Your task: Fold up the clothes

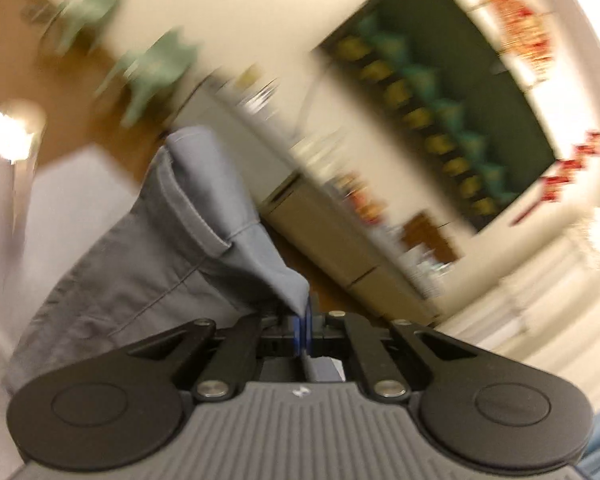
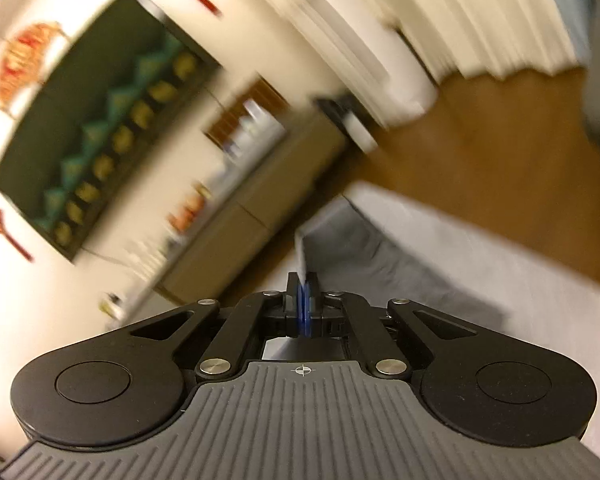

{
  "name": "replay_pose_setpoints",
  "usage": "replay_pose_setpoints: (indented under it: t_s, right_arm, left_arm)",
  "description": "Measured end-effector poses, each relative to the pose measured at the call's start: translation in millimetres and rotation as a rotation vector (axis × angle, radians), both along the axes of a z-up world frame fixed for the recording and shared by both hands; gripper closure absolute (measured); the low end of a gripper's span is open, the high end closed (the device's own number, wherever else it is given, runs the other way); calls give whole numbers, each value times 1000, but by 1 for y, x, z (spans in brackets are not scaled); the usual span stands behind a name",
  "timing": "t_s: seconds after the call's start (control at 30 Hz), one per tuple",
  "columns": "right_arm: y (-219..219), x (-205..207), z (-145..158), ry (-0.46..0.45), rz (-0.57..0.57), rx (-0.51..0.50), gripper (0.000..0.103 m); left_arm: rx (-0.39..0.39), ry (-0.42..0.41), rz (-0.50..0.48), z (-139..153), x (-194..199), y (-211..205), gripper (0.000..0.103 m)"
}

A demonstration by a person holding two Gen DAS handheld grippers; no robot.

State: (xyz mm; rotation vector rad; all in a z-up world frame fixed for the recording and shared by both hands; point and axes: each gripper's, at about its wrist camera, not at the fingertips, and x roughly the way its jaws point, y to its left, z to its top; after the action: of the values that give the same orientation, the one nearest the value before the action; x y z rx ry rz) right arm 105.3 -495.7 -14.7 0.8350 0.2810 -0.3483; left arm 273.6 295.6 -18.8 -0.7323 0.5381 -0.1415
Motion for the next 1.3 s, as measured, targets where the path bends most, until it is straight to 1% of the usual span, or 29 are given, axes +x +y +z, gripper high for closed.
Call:
replay_pose_setpoints:
  t_s: [0.03,0.07,0.1,0.13,0.17,0.23,0.27,0.3,0.37,0.43,0.5,0.57,0.67,0.77,0.87,0.93,0.97,1.0,1.03,1.07,1.1,1.13,1.17,1.2,1.23,1.27,1.3]
  right_arm:
    - [2,-9,20,-34,1,-17,103]
    - [5,-21,34,-60,6,-37,103]
    - [10,-35,47,-82,11,-58,103]
    - [14,-49,60,-104,17,-80,103]
    - [17,-63,61,-96,25,-92,103]
    - [23,-91,53,-53,45,-109,103]
    - [23,-104,42,-9,54,-106,103]
    - [21,-116,26,44,60,-94,103]
    - [10,-132,-20,165,72,-32,103]
    - [4,-147,-65,294,83,33,103]
    - [6,-155,-96,386,80,41,103]
    - [6,-161,-108,426,65,41,103]
    - [5,-165,-100,415,46,28,103]
    - [7,-163,-89,422,38,-6,103]
    - [5,-165,-84,437,25,-18,103]
    - [3,-167,-86,444,11,-8,103]
    - [2,-168,-87,448,4,-2,103]
    - [0,-169,-88,456,-1,-2,103]
    - [-1,-171,-87,466,-5,-5,102]
    - [-1,-171,-85,476,-10,-12,102]
    - [0,-172,-81,484,-16,-23,95]
    - [1,-172,-75,492,-32,-40,89]
    - [4,-174,-66,498,-74,-81,72]
    - [9,-176,-54,503,-125,-131,48]
    - [16,-179,-43,502,-174,-195,41]
    - [27,-179,-30,491,-204,-262,37]
    - [40,-177,-18,477,-224,-326,37]
  left_arm:
    - [6,-36,-6,16,-13,3,101]
    - [11,-70,-25,23,-30,8,100]
    - [13,-74,-34,23,-48,17,100]
    - [15,-51,-32,14,-64,22,100]
    - [16,-26,-31,5,-80,28,100]
    - [17,98,-38,-35,-105,41,100]
    - [17,160,-42,-55,-118,48,100]
    - [22,228,-48,-78,-127,53,99]
    - [29,349,-53,-119,-145,58,99]
    - [31,419,-63,-143,-153,61,99]
    - [22,427,-69,-149,-159,62,99]
    - [11,422,-75,-151,-163,62,98]
    - [2,439,-64,-153,-161,64,97]
    - [-5,485,-26,-170,-153,63,97]
    - [-25,473,-15,-166,-168,62,97]
    - [-36,453,-24,-161,-180,60,92]
    - [-42,461,-21,-161,-185,62,91]
    - [-48,469,-19,-162,-190,64,81]
    - [-53,466,-2,-162,-194,69,64]
    - [-59,459,24,-161,-199,75,55]
    - [-60,446,52,-160,-202,80,38]
    - [-61,434,79,-160,-205,85,26]
    - [-62,430,107,-161,-206,90,23]
    - [-76,437,126,-166,-204,94,23]
    - [-90,443,145,-170,-201,97,23]
    - [-104,439,138,-175,-193,96,23]
    - [-118,435,129,-180,-184,94,27]
